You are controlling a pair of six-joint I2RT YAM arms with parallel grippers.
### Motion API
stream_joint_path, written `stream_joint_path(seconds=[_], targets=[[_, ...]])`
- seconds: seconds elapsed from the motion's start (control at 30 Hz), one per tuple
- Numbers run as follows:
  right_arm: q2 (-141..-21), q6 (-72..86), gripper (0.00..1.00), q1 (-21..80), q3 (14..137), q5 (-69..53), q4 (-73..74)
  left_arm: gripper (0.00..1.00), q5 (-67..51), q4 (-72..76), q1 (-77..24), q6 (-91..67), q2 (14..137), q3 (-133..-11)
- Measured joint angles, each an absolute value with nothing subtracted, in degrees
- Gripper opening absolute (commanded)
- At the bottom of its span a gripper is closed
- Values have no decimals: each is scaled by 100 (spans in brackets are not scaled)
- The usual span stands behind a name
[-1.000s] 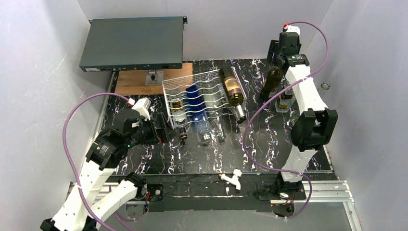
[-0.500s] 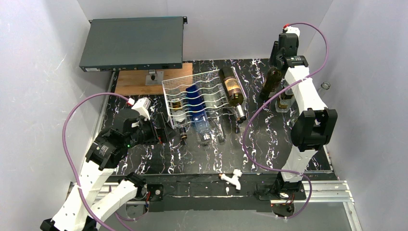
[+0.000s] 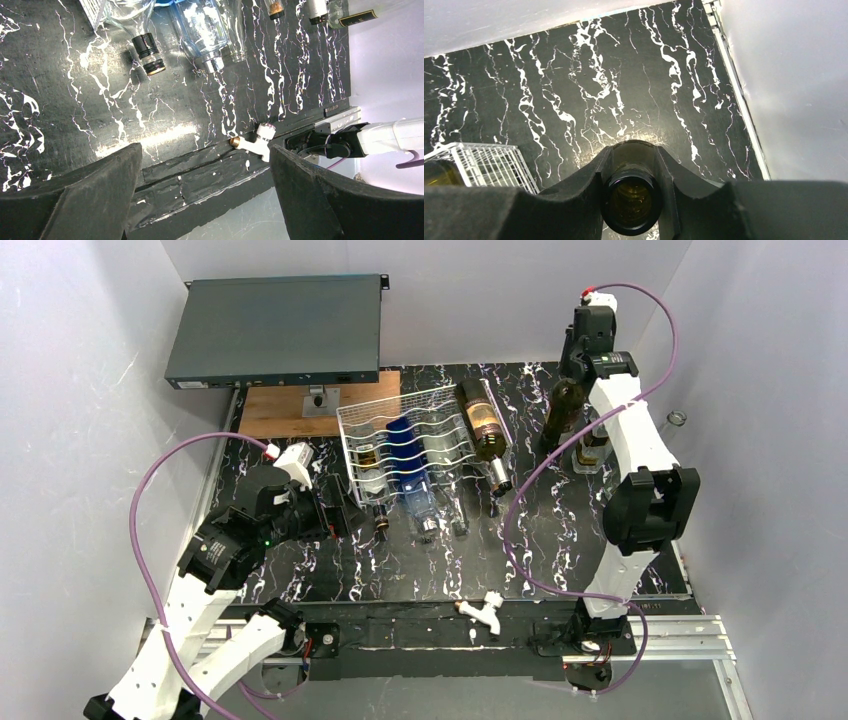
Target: Put the wine bottle on the wine rack
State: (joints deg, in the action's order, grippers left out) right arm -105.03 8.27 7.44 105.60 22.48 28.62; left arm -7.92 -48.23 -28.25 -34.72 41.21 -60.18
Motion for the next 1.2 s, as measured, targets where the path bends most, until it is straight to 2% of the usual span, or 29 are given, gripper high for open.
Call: stream_joint_path(seconds=[0.27,0.6,1.2], targets=[[-10453,825,1,1000,10895,2150,2965,98,-790,-4823,-2825,-3472,4147,-6018],[-9988,471,1,2108,10665,2687,2840,98,-790,-4823,-2825,-3476,4195,-6018],[-9786,-294,1,2974,12243,2845,2646,98,-790,-4823,-2825,-3514,4246,-6018]])
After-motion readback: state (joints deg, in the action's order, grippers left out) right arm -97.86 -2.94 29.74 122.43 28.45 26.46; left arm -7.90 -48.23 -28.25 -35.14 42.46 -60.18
